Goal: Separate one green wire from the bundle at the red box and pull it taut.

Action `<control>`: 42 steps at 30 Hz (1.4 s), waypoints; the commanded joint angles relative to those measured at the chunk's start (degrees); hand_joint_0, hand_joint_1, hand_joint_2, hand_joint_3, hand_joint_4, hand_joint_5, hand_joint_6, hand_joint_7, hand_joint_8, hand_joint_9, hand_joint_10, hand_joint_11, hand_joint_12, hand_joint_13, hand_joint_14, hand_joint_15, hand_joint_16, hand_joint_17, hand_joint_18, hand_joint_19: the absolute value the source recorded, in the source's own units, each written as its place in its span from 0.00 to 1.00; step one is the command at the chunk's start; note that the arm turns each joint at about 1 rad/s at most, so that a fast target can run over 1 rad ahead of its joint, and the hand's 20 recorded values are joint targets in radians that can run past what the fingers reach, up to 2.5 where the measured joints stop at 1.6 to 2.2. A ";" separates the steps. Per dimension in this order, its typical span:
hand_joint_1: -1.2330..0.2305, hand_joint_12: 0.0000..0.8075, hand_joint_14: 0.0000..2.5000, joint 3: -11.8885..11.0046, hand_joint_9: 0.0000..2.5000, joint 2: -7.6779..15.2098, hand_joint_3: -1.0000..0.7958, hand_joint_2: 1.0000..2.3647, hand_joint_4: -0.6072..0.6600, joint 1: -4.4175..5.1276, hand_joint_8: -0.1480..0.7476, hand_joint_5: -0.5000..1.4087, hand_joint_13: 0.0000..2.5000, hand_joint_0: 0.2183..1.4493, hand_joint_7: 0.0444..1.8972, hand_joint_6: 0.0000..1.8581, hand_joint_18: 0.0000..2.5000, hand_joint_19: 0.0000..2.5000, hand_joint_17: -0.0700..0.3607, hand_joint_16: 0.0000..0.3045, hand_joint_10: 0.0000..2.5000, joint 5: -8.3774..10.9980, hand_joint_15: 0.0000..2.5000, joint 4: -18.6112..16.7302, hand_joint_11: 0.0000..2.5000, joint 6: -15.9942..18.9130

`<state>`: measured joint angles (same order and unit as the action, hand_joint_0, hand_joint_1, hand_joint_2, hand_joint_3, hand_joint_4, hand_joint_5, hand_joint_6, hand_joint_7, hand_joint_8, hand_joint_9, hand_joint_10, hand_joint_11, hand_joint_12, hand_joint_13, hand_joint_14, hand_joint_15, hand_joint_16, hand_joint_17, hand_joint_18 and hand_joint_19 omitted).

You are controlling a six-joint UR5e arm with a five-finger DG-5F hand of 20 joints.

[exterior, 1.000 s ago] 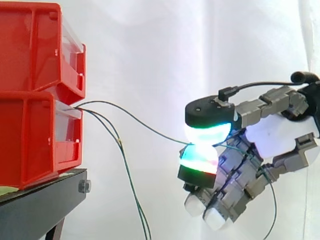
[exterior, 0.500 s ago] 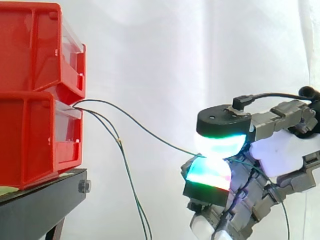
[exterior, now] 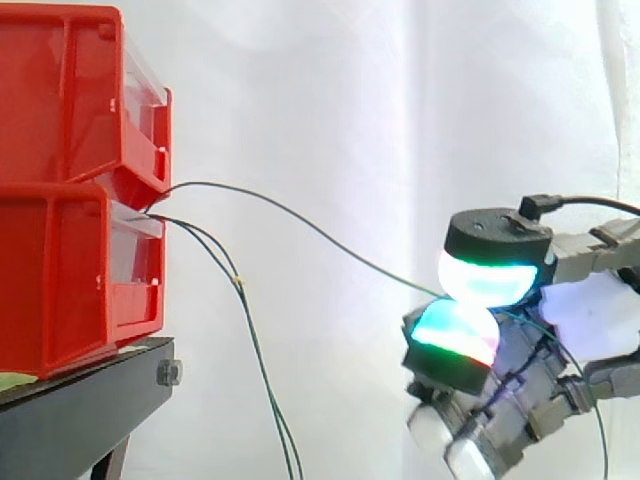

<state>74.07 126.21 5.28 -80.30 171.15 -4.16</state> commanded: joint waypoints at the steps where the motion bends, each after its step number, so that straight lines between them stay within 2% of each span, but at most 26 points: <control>1: 0.31 0.53 0.00 1.34 0.32 -0.35 0.59 0.01 0.54 -0.10 0.55 0.17 0.27 0.33 0.66 0.46 0.22 0.14 0.44 0.17 0.00 0.85 0.09 -6.27 0.11 0.03; 6: 0.31 0.52 0.00 1.52 0.32 -0.26 0.59 0.01 0.55 -0.19 0.55 0.17 0.27 0.33 0.66 0.46 0.22 0.14 0.44 0.17 0.00 1.02 0.09 -7.50 0.11 0.03; 10: 0.31 0.53 0.00 4.24 0.32 -0.26 0.59 0.01 0.55 -0.19 0.55 0.17 0.27 0.33 0.66 0.46 0.22 0.14 0.44 0.17 0.00 2.08 0.09 -12.07 0.11 0.03; 11: 0.31 0.52 0.00 5.56 0.32 -0.26 0.59 0.01 0.54 -0.10 0.55 0.17 0.27 0.33 0.66 0.46 0.22 0.14 0.44 0.17 0.00 2.43 0.09 -14.80 0.11 0.03; 14: 0.31 0.52 0.00 7.23 0.32 -0.26 0.59 0.01 0.55 0.25 0.55 0.17 0.27 0.33 0.66 0.46 0.22 0.14 0.44 0.17 0.00 3.48 0.09 -19.89 0.11 0.03; 16: 0.31 0.53 0.00 7.67 0.32 -0.26 0.59 0.01 0.55 0.25 0.55 0.17 0.27 0.33 0.67 0.46 0.22 0.14 0.44 0.17 0.00 4.01 0.09 -21.56 0.11 0.03; 21: 0.31 0.52 0.00 7.76 0.32 -0.26 0.59 0.01 0.55 0.34 0.55 0.17 0.27 0.33 0.66 0.46 0.22 0.14 0.44 0.17 0.00 4.36 0.09 -21.74 0.11 -0.15; 27: 0.31 0.52 0.00 7.76 0.32 -0.26 0.59 0.01 0.55 0.87 0.55 0.17 0.27 0.33 0.66 0.46 0.22 0.14 0.44 0.17 0.00 4.01 0.09 -21.74 0.11 -0.24; 42: 0.31 0.52 0.00 7.76 0.32 -0.26 0.59 0.01 0.55 0.87 0.55 0.17 0.27 0.33 0.67 0.46 0.22 0.14 0.44 0.17 0.00 4.10 0.09 -21.65 0.11 -1.03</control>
<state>81.83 125.95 6.16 -76.21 149.47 -5.15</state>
